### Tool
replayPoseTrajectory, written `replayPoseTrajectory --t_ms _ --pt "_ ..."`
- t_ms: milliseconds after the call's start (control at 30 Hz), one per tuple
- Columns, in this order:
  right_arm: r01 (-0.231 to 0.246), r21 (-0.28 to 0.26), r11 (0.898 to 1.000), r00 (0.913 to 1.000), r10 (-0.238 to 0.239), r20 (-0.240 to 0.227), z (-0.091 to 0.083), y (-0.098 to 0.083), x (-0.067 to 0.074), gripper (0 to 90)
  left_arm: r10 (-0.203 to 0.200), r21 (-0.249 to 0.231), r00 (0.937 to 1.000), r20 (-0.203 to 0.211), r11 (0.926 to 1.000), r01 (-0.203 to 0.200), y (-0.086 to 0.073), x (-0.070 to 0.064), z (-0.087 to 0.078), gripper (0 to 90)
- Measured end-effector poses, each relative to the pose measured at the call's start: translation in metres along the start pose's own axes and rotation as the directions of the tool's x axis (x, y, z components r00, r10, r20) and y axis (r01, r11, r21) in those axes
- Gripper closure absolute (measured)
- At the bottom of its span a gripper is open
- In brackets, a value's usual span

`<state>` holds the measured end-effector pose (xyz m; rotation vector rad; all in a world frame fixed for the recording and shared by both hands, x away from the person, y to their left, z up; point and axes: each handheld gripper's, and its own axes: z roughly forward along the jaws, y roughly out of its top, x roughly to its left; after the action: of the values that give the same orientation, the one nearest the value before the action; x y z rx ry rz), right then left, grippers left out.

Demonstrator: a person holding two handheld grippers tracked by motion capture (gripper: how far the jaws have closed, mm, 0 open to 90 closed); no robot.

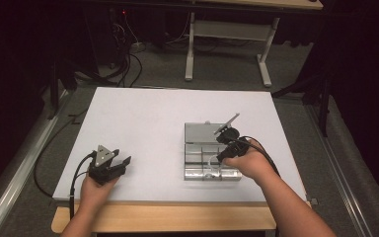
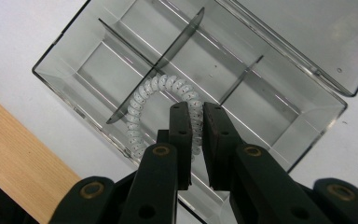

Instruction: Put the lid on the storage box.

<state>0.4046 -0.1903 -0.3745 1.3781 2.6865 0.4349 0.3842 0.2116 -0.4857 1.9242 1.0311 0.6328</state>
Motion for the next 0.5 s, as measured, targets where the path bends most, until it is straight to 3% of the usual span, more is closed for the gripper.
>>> replayPoseTrajectory --t_ms 67,100,500 --pt "-0.015 0.009 1.000 0.9999 0.015 -0.003 0.001 0.002 0.003 83.5 -0.002 0.000 1.0000 0.001 1.0000 0.002 0.000 0.000 0.000 45.0" --pt "0.006 0.002 1.000 1.0000 -0.006 -0.004 0.002 0.003 0.003 83.5 -0.003 0.000 1.0000 0.002 1.0000 0.003 0.000 0.000 0.000 45.0" --pt "0.043 0.011 0.999 0.9989 -0.043 -0.021 0.014 0.015 0.017 83.5 -0.002 0.001 1.0000 0.005 1.0000 0.002 0.000 0.000 0.000 45.0"
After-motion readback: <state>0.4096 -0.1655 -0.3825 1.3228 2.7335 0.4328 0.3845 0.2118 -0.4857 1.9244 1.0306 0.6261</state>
